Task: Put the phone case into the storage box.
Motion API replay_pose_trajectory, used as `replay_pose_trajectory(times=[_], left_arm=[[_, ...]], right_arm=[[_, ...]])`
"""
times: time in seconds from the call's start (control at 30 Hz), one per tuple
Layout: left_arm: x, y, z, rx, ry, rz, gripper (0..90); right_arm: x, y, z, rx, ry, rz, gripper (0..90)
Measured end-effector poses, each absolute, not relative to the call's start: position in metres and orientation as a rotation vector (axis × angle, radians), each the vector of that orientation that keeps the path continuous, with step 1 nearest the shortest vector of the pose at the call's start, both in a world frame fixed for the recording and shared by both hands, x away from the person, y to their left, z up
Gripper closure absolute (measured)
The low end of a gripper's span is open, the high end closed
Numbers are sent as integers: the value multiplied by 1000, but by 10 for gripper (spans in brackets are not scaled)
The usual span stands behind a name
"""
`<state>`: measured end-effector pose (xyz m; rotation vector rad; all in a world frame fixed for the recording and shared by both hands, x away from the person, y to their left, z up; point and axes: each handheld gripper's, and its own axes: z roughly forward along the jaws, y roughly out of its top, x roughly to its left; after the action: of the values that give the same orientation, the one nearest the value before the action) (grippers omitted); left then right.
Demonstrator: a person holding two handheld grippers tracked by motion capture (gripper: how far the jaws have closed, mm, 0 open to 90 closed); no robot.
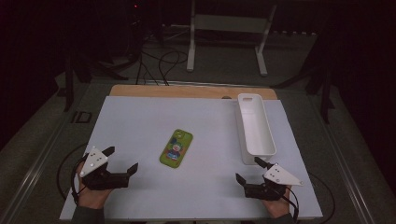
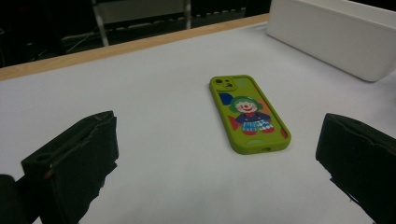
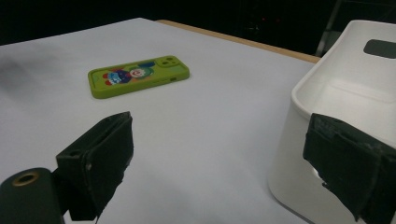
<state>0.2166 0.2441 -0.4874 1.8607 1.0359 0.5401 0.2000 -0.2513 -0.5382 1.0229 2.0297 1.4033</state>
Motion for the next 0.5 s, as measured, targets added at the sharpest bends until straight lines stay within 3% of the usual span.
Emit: replay_pose_trajectory(times=[0.5], left_arm=[[233,228,-477,1896,1080,545,0]], right_arm=[[200,-252,-538,1033,2023,1399,83]])
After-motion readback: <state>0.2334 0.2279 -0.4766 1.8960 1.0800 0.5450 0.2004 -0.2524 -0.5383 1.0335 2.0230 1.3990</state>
